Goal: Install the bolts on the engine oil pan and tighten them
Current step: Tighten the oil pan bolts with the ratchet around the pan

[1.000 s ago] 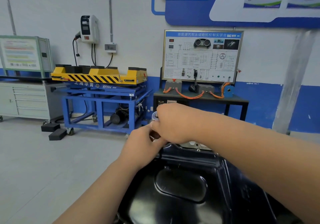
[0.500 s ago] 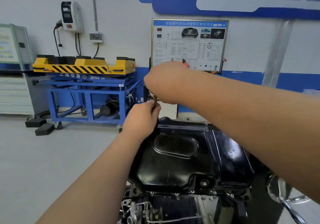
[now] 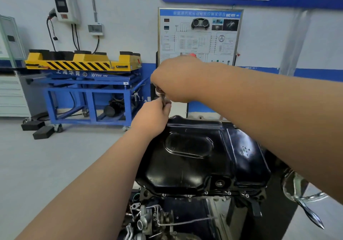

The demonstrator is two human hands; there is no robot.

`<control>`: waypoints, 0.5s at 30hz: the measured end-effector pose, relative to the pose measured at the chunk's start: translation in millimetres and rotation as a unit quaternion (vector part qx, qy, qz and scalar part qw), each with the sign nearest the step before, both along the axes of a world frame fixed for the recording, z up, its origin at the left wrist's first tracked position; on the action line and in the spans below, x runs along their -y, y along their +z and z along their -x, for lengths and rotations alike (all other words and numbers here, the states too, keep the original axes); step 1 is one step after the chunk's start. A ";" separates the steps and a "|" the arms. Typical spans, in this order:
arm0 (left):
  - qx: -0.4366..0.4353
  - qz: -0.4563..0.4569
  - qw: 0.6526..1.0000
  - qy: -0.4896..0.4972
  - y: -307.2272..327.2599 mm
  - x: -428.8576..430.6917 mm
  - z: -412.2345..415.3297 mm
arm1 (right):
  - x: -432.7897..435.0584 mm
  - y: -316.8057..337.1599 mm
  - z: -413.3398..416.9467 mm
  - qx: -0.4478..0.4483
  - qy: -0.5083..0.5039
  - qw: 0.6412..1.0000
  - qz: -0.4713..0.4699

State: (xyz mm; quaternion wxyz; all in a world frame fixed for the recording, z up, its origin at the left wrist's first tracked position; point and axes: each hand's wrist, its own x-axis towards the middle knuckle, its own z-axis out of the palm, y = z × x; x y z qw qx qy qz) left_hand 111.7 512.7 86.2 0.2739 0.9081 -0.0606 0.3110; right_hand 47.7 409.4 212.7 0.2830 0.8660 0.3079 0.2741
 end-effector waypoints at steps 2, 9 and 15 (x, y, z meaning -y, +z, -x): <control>0.001 0.014 1.000 0.006 -2.4 -1.4 -1.5 | 4.7 -8.5 -5.0 0.009 -0.004 0.999 -0.053; 0.070 -0.006 0.997 0.012 -6.0 -3.3 2.7 | 5.2 -11.4 -11.5 -0.008 0.002 0.994 -0.105; 0.029 -0.003 0.999 0.031 -4.8 -3.6 -2.5 | 3.1 -9.3 -11.2 0.056 0.031 0.996 -0.060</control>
